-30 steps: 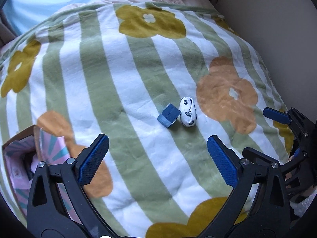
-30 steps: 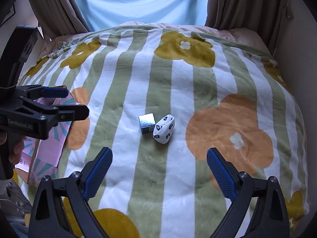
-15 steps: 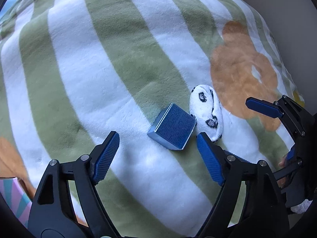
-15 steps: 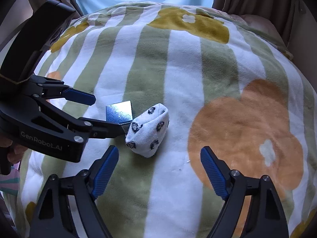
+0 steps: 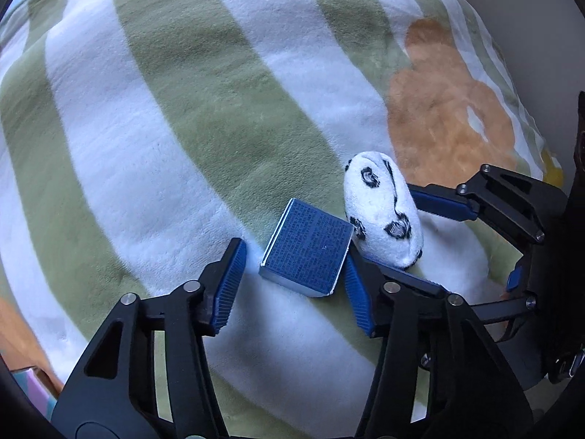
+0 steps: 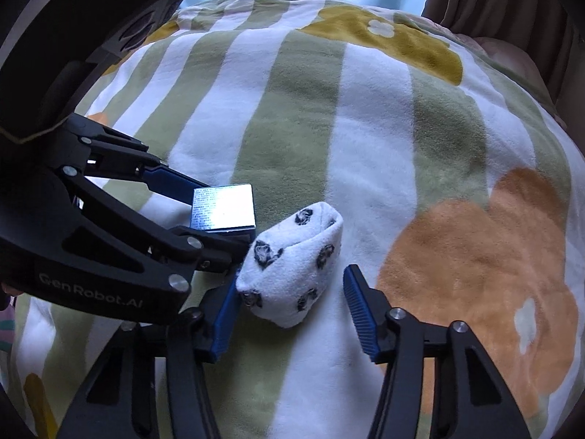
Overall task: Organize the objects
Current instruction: 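Grasp the blue cube with the left gripper while the right gripper grasps the white panda toy, then carry the blue cube and panda toy into the box and open both grippers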
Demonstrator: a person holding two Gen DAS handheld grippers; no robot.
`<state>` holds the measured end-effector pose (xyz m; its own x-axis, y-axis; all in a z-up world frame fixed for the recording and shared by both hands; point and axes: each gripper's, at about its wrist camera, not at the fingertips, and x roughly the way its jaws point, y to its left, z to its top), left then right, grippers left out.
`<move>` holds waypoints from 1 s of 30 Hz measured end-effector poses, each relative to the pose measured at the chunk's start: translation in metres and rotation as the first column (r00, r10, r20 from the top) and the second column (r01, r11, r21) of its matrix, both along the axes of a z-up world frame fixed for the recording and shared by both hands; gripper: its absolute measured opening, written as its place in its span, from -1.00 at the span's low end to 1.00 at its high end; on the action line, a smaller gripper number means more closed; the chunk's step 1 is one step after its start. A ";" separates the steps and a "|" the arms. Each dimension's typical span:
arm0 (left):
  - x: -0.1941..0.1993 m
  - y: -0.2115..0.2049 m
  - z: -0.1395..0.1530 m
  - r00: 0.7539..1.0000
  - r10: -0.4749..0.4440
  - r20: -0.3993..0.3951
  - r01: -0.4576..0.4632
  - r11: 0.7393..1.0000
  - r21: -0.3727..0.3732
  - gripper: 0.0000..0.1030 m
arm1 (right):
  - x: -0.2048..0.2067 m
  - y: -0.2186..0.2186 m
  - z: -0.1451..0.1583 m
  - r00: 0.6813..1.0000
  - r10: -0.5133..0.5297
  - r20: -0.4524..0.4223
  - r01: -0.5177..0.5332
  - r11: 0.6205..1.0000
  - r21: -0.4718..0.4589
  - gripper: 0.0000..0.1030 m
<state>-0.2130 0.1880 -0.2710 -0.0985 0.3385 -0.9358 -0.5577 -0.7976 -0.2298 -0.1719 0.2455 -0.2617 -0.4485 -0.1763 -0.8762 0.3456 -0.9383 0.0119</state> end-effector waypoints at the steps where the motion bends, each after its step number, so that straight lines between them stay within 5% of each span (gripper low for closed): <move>1: 0.001 0.002 0.000 1.000 -0.012 0.000 0.012 1.000 -0.003 -0.23 | -0.001 0.000 0.000 1.000 0.003 0.007 -0.003 1.000 -0.007 -0.25; 16: 0.006 -0.005 0.015 1.000 0.009 -0.015 -0.009 1.000 0.016 -0.26 | 0.007 0.001 0.010 1.000 -0.015 0.015 0.016 0.999 -0.028 -0.32; 30: 0.014 -0.020 0.057 0.994 0.102 -0.035 -0.100 0.994 0.053 -0.40 | 0.035 0.002 0.059 0.999 -0.042 0.009 0.043 0.998 -0.040 -0.32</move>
